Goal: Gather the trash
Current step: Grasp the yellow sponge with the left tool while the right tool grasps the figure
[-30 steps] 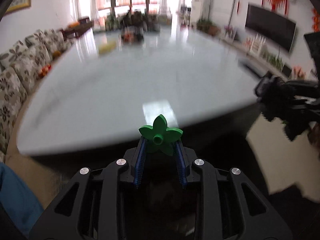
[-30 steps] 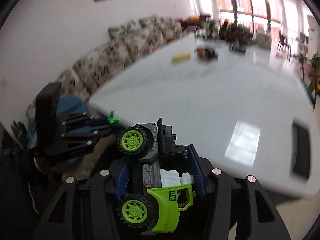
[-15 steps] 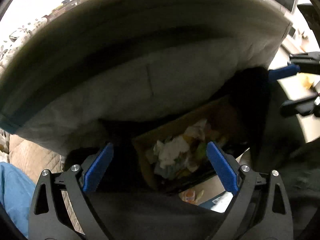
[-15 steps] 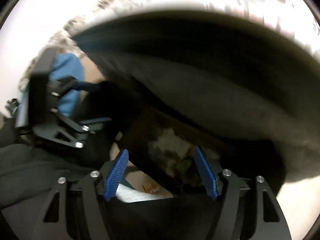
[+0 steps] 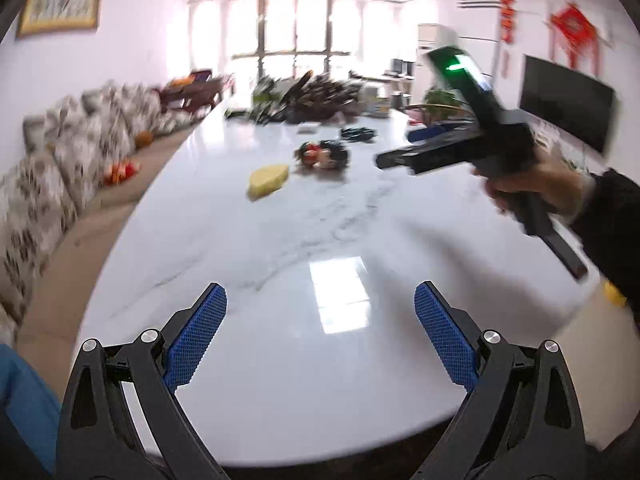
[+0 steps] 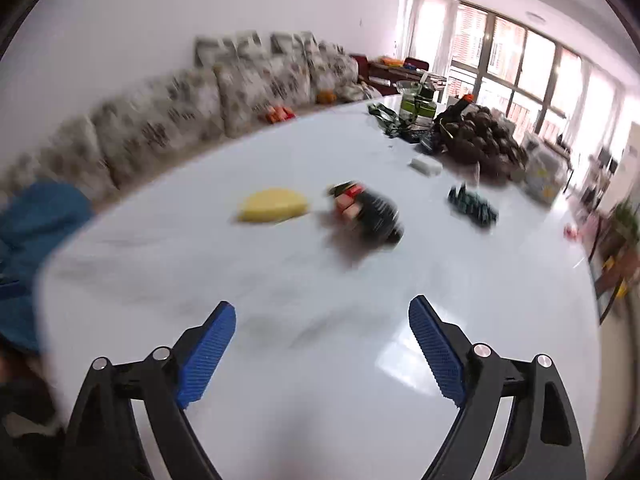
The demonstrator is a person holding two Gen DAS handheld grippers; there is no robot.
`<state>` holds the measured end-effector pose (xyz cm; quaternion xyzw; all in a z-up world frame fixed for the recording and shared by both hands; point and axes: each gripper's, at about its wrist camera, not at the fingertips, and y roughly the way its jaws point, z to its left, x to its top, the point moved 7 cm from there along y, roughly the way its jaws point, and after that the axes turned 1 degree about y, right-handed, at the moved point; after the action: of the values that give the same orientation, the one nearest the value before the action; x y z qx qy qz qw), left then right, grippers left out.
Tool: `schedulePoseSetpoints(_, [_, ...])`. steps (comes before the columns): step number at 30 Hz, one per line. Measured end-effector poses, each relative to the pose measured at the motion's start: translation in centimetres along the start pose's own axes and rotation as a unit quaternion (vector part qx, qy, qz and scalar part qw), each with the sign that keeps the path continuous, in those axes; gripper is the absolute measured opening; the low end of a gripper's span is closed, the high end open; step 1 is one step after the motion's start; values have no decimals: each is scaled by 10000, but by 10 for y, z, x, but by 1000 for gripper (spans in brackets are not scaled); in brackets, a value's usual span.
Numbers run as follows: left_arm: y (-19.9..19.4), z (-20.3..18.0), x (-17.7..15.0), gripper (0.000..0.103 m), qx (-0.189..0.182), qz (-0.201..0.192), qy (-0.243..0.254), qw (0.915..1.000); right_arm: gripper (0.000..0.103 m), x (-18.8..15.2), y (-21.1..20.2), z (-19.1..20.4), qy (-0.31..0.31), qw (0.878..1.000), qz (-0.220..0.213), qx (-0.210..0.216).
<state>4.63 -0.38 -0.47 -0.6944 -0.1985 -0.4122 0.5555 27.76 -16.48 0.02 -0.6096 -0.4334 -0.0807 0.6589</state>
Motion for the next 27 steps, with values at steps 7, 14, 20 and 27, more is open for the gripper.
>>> schedulePoseSetpoints(7, [47,45,11,93,301,236,-403,9985,87,34,124,-35,-73,9963,848,108])
schedulePoseSetpoints(14, [110,61,50,93,896,213,29,9957,60,8,116,-47,1093,9864,758,969])
schedulePoseSetpoints(20, [224,83,90,93,871,881,-14,9923,60,-42,69,-48,1387,9798,836,1175])
schedulePoseSetpoints(27, [251,78,89,41,780,1233,-312,9888,60,-95,22,-45,1381,9814,868,1016])
